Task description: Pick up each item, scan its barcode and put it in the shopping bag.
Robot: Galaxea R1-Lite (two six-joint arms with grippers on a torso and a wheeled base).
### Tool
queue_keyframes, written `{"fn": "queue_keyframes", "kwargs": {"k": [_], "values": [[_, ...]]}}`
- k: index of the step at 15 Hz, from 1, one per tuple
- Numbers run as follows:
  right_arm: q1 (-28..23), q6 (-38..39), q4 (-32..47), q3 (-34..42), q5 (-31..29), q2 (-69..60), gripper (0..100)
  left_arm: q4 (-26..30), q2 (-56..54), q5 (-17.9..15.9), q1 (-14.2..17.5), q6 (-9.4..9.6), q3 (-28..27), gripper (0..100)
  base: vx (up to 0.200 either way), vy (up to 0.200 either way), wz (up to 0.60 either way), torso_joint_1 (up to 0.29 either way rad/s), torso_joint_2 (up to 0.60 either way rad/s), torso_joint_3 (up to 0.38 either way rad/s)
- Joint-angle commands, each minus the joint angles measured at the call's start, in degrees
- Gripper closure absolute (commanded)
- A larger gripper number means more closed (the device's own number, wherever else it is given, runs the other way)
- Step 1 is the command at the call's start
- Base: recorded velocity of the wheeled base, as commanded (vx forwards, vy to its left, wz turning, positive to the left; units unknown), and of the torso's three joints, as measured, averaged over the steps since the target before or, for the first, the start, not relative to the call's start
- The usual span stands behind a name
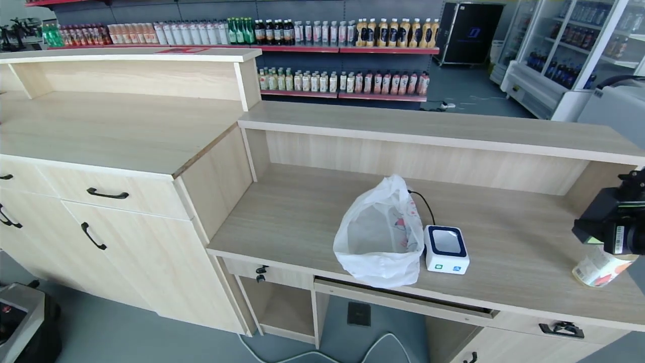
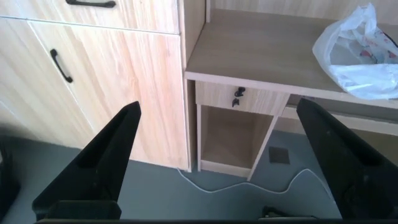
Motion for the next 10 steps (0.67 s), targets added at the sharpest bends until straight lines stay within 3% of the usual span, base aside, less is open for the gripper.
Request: {"fn": "queue_keyframes", "kwargs": {"k": [1,2,4,6,7,8,10], "values": [[2.39,1.33,0.48,-2.91,-1.07,3.09,100,0.0,0.06,0.01,0.01,0.0,0.0,0,0.0,0.0,0.6,0.002,0.0,0.002],[2.66,1.68,0.57,-2.91,-0.63,4.5,100,0.0,0.06,0.01,0.01,0.0,0.0,0,0.0,0.0,0.6,0.002,0.0,0.002],[3.1,2.04,0.66,-2.73,0.08,5.82,100,0.0,0.06,0.01,0.01,-0.09,0.0,0,0.0,0.0,0.0,0.0,0.0,0.0],[2.57,7.13,1.18,-3.08,5.96,7.84,100,0.0,0.06,0.01,0.01,0.0,0.0,0,0.0,0.0,0.0,0.0,0.0,0.0],[3.1,9.24,3.73,-5.28,3.33,8.72,100,0.0,0.06,0.01,0.01,0.0,0.0,0,0.0,0.0,0.0,0.0,0.0,0.0],[4.24,10.74,8.83,-8.8,-2.47,9.16,100,0.0,0.06,0.01,0.01,0.0,0.0,0,0.0,0.0,0.0,0.0,0.0,0.0],[5.91,17.68,21.22,-17.85,-8.1,11.09,100,0.0,0.06,0.01,0.01,0.0,0.0,0,0.0,0.0,0.0,0.0,0.0,0.0]]}}
